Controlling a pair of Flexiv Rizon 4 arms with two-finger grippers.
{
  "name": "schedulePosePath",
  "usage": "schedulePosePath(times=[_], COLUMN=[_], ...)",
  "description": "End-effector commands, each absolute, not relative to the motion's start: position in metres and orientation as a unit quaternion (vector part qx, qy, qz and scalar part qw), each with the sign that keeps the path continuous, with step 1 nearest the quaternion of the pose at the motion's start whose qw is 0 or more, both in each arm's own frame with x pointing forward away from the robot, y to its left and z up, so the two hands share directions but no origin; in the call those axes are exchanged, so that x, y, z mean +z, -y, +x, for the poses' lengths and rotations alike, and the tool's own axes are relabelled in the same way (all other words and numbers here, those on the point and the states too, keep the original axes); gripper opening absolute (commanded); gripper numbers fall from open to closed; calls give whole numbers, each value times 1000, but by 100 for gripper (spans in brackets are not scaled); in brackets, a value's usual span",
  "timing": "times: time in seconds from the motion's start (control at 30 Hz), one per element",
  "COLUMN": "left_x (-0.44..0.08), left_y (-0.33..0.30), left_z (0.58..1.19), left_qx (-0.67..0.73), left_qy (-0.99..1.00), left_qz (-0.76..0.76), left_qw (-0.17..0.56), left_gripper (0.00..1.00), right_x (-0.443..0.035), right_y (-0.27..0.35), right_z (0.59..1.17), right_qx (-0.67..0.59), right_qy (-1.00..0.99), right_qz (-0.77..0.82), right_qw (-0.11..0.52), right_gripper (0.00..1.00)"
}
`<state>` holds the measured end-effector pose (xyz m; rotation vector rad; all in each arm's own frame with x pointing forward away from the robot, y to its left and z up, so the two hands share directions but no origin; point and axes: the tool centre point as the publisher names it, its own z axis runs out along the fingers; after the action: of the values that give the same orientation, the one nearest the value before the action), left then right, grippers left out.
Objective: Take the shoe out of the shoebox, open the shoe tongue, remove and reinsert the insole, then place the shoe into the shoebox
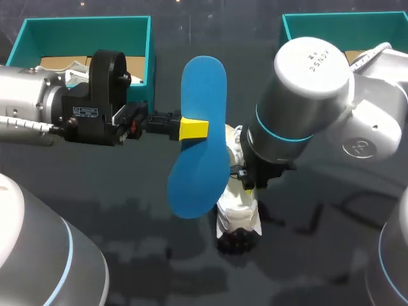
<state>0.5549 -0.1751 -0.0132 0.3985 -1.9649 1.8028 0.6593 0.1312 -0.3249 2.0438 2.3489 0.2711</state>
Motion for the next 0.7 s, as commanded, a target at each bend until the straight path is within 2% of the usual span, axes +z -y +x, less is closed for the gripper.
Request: schedulePosePath(times=[0.03,0.7], left_x=[-14,-14], left_y=[176,176], left_z=[555,555], left_qx=[653,653], left_qy=[710,710], left_qz=[144,144], left_qw=[221,221], left_gripper=[0,0], right_x=[-317,-341], right_y=[-140,-139], right_z=[663,671], right_qx=[77,96], right_qy=[-750,-748], right_qz=[657,657], right_qw=[17,-9], right_gripper=[0,0])
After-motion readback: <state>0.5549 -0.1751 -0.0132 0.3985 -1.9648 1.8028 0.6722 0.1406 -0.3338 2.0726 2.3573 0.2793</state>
